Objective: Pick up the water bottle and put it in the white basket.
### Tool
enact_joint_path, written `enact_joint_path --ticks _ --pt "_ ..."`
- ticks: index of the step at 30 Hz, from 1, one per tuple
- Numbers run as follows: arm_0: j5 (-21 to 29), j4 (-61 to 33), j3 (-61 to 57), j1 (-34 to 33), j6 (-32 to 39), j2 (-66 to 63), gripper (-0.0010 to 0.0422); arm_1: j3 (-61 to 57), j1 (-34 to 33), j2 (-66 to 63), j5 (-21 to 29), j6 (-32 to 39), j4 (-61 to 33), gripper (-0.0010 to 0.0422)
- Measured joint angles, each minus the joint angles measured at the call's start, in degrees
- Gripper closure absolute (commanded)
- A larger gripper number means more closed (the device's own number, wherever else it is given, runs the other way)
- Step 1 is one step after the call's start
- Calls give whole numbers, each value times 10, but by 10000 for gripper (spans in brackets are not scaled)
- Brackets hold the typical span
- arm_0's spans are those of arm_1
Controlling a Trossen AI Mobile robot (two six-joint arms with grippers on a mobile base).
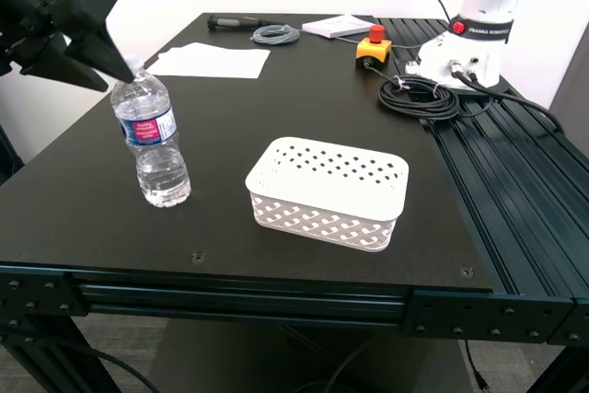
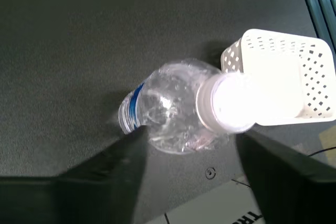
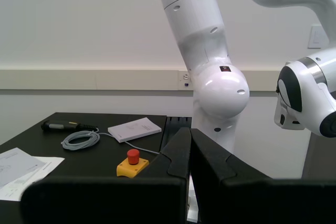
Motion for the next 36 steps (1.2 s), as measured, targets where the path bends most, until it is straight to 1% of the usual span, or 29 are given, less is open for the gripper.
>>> enact_joint_path --ticks 1,3,6,9,11,13,15,16,18,19,21,23,25,27,29,33,36 --pt "0 0 0 0 0 0 412 0 0 0 0 -5 8 134" --pt "0 0 0 0 0 0 412 0 -2 0 0 -15 30 140" --pt "0 0 0 0 0 0 412 0 -13 0 1 -26 69 175" --pt "0 0 0 0 0 0 412 0 -29 12 3 -41 88 212" --pt "0 0 0 0 0 0 412 1 -39 41 11 -43 92 224" --pt "0 0 0 0 0 0 412 5 -48 75 32 -44 102 228" --pt "0 0 0 0 0 0 412 7 -55 107 47 -43 110 247" --pt "0 0 0 0 0 0 412 7 -55 120 52 -41 114 277" --pt "0 0 0 0 0 0 412 7 -56 134 61 -40 119 387" --pt "0 0 0 0 0 0 412 7 -56 135 61 -40 119 420" --pt "0 0 0 0 0 0 412 9 -56 133 61 -36 116 404" --pt "0 0 0 0 0 0 412 16 -56 132 56 -36 112 417" --pt "0 0 0 0 0 0 412 27 -56 127 54 -37 107 413" --pt "0 0 0 0 0 0 412 46 -57 115 38 -43 93 413" --pt "0 0 0 0 0 0 412 80 -64 92 39 -55 83 413" --pt "0 0 0 0 0 0 412 166 -106 69 41 -62 63 413" --pt "0 0 0 0 0 0 412 206 -159 73 28 -71 53 413"
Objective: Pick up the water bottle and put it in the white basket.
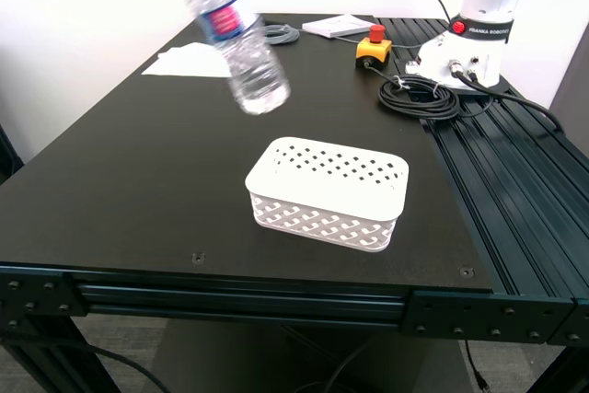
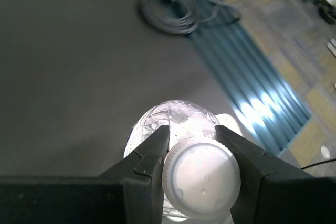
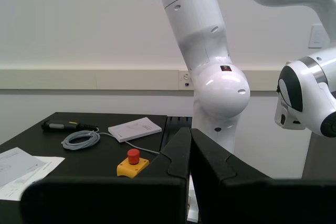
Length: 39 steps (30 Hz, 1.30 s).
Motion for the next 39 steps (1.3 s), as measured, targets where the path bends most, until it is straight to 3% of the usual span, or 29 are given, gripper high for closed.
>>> enact_joint_path --ticks 3,10,18,23,26,32,39 --pt "0 0 0 0 0 0 412 8 -58 1 -34 0 5 413" --pt "0 0 0 0 0 0 412 8 -132 54 -46 -10 10 413" --pt "0 0 0 0 0 0 412 10 -144 117 -50 -26 70 413" --pt "0 0 0 0 0 0 412 41 -147 166 -21 -23 75 411" --pt "0 0 0 0 0 0 412 56 -148 181 -10 -20 76 382" --pt "0 0 0 0 0 0 412 57 -148 182 -3 -15 76 240" --pt "0 0 0 0 0 0 412 58 -148 182 -21 -19 78 185"
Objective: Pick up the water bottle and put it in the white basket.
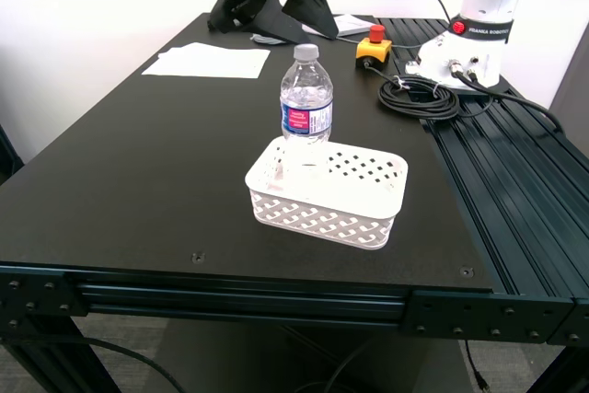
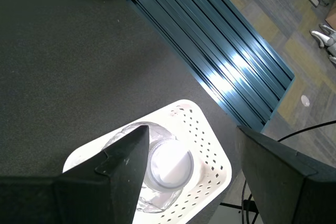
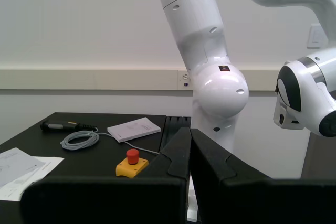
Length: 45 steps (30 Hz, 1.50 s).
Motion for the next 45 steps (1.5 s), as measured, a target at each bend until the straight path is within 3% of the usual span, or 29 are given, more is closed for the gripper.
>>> enact_joint_path --ticks 12,45 --pt "0 0 0 0 0 0 412 93 0 -2 -1 -21 10 184" --pt "0 0 0 0 0 0 412 94 0 -2 -13 -21 -3 184"
